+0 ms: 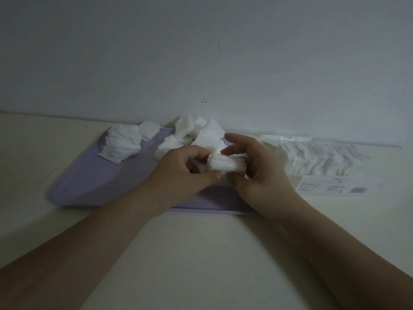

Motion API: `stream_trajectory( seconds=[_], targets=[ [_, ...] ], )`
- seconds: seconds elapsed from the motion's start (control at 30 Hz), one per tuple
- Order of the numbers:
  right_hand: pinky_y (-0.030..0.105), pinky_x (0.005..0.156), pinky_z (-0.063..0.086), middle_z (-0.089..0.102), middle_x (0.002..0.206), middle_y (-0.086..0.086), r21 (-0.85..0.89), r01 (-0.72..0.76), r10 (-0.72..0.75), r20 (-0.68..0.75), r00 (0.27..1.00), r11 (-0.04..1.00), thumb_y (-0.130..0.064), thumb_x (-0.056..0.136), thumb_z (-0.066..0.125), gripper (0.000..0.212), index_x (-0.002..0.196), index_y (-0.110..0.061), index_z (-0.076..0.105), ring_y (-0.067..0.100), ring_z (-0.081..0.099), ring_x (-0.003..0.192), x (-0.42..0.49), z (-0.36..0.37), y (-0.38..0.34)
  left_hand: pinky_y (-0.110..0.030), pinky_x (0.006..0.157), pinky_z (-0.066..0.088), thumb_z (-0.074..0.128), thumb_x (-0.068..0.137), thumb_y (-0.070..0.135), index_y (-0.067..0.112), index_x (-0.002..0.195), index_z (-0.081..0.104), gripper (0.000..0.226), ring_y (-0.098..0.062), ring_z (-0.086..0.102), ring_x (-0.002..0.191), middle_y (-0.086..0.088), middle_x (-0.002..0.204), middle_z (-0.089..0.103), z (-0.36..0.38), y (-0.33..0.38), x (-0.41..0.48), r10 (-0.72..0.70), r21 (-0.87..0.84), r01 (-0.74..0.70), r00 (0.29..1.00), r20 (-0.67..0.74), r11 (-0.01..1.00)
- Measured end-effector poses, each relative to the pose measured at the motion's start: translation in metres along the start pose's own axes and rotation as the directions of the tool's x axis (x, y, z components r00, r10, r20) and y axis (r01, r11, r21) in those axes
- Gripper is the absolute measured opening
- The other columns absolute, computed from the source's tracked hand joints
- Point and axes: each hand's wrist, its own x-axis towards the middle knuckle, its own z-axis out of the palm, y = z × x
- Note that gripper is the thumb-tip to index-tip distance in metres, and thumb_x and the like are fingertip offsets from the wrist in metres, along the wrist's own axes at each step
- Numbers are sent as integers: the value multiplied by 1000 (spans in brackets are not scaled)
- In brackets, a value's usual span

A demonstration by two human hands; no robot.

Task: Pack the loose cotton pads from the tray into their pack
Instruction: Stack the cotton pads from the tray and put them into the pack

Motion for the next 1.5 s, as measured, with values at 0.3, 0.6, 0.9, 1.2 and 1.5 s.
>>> stream_trajectory(
  seconds=[0.3, 0.6, 0.9, 1.2, 1.5],
  targets=[
    [17, 95, 49, 71, 113, -11, -251, -110, 134, 81, 988, 962, -8, 83, 60, 71, 143, -46, 52, 6, 65, 97, -6, -2, -2, -16, 56, 38, 91, 73, 21, 21, 102, 72, 35, -3, 46, 56, 5, 65, 56, -1, 2, 0, -29, 112, 25, 999, 39, 993],
    [50, 120, 27, 52, 144, -18, -382, -38, 143, 252, 957, 924, -27, 93, 43, 72, 161, -39, 22, 3, 39, 135, -7, 1, -10, -29, 63, 45, 60, 98, 48, 9, 86, 73, 43, -11, 55, 57, -12, 73, 70, 2, 13, 0, -100, 105, 102, 995, -28, 989],
    [51, 120, 28, 56, 140, -18, -379, -24, 113, 216, 970, 925, -29, 102, 52, 67, 161, -38, 20, 6, 45, 132, -7, 3, -8, -44, 85, 56, 63, 99, 30, 16, 83, 78, 26, -28, 72, 81, -5, 80, 78, -2, 7, 2, -97, 65, 99, 995, -26, 993],
    [35, 109, 42, 63, 134, -10, -345, -28, 74, 120, 990, 938, -34, 98, 61, 48, 144, -33, 50, 8, 58, 121, -6, 7, -5, -18, 61, 47, 72, 87, 53, 15, 78, 74, 40, -4, 58, 62, 3, 69, 70, -4, 9, 3, -124, -40, 126, 991, 41, 991],
    [37, 85, 57, 75, 91, -6, -15, -159, 159, 20, 987, 987, -34, 73, 83, 29, 95, -25, 66, 12, 70, 89, -1, 2, 2, -45, 91, 56, 85, 76, 20, 27, 102, 73, 30, -38, 70, 93, 1, 100, 79, -9, -4, 1, -32, -87, 46, 987, 155, 995]
  ],
)
